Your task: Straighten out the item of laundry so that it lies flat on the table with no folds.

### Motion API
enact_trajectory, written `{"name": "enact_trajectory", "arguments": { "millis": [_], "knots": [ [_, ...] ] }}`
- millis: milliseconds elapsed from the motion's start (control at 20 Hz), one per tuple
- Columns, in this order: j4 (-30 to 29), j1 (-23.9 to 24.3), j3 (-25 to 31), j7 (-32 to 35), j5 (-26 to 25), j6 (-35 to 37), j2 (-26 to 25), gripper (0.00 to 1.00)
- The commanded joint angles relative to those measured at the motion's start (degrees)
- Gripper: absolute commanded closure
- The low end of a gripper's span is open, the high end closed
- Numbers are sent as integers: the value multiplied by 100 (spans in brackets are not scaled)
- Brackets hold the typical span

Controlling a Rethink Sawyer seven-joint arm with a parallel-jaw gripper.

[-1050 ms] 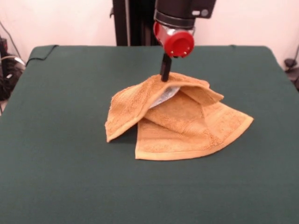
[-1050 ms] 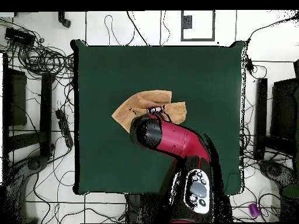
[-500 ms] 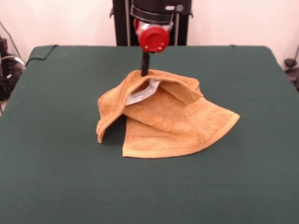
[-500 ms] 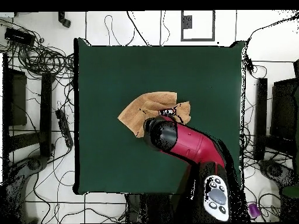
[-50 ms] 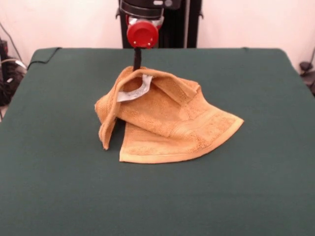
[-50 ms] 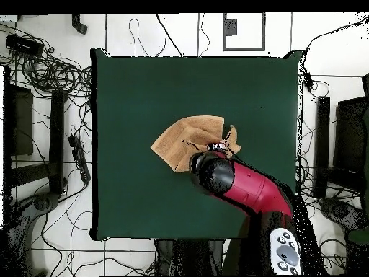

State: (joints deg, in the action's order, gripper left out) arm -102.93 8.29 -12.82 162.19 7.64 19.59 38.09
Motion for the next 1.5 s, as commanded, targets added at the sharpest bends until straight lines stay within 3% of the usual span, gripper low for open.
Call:
{"name": "enact_trajectory", "arguments": {
  "millis": [50,550,1100,1500],
  "knots": [
    [-730,-75,627,-108,-316,53,109,100],
    [-1124,121,961,-32,-548,-773,100,100],
    [-1376,265,1066,6,-804,-920,158,100],
    [-1648,753,1384,-154,-1139,-1040,153,100]
  ]
}}
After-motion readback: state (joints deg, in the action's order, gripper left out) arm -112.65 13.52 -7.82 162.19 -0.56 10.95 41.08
